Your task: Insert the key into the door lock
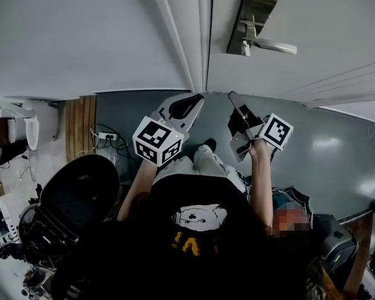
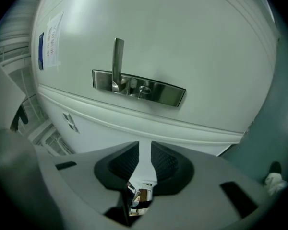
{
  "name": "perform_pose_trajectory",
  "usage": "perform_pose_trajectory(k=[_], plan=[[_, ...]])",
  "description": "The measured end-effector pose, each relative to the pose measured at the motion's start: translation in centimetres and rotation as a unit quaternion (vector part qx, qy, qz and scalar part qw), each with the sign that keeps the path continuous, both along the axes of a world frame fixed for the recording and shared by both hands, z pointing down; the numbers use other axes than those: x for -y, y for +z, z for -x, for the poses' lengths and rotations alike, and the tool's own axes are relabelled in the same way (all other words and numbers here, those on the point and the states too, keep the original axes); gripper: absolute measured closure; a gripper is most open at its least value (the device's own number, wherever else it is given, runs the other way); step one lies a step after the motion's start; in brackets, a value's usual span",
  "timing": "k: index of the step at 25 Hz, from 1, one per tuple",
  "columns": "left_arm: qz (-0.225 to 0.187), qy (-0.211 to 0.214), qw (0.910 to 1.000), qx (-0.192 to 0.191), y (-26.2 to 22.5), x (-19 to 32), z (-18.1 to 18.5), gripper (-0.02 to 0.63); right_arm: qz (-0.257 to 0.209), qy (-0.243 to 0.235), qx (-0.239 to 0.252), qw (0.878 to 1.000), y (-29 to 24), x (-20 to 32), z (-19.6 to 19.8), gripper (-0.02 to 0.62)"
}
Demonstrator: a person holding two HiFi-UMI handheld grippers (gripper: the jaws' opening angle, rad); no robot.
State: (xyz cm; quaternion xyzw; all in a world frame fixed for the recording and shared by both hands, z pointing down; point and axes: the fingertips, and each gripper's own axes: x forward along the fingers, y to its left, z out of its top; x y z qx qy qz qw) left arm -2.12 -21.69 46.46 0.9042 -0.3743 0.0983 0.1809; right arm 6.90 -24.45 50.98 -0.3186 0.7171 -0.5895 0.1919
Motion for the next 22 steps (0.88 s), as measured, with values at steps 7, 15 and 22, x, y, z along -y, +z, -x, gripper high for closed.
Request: perform_pose_trajectory(k=[7, 15, 22], plan=[[-0.017, -0.008, 0.9998, -0.007, -1.2, -2.6, 3.1, 0.584, -0.011, -0.001, -0.01, 1.0, -1.3, -3.6, 2.8, 0.532], [-0.029, 0.014, 0.9992, -0.022, -2.1, -8.5, 5.6, 0.583, -0.037, 0.011, -0.018, 0.999, -3.4, -9.9, 6.2, 0.534], [-0.037, 0.026, 0.9983, -0.035, -3.0, -14.2, 7.6, 0.583, -0.056, 0.02, -0.034, 0.998, -4.9, -16.1, 8.7, 0.534]])
